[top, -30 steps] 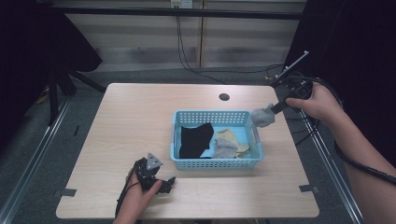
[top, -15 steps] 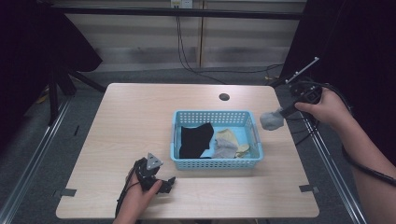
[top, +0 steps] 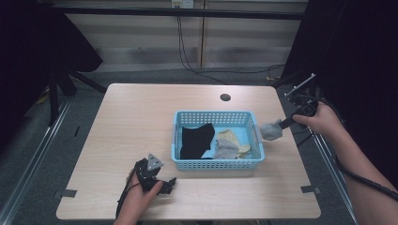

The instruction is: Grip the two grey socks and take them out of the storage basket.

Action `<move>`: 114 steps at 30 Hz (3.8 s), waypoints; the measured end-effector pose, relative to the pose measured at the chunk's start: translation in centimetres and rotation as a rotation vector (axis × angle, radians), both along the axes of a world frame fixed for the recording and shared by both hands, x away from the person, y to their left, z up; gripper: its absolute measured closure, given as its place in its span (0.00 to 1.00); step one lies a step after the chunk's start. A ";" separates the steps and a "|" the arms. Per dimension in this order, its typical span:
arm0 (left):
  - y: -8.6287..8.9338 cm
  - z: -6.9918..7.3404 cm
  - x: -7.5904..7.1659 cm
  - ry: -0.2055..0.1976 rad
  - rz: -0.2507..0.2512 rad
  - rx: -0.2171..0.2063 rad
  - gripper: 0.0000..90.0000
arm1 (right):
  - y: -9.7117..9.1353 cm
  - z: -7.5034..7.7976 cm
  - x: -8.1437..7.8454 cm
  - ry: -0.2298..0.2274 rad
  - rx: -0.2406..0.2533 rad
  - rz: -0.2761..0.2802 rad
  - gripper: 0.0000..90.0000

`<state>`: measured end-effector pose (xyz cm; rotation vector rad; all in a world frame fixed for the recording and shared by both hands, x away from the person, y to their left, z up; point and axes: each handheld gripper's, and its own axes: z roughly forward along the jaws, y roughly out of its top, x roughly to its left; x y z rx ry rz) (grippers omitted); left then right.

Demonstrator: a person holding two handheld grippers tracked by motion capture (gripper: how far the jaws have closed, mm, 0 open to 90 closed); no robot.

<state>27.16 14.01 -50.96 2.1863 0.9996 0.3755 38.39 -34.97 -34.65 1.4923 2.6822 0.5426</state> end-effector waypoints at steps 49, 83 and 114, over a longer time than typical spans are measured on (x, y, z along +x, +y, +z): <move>0.0 0.0 0.0 -0.005 0.003 0.004 0.00 | 2.1 -1.7 -1.3 -0.021 0.046 -0.009 0.47; 0.0 0.0 0.0 -0.005 0.002 0.006 0.00 | 12.7 -5.3 0.8 -0.025 0.125 0.137 0.31; 0.0 0.0 0.0 -0.006 0.004 0.006 0.00 | 16.1 -9.7 1.5 0.011 0.037 0.198 0.42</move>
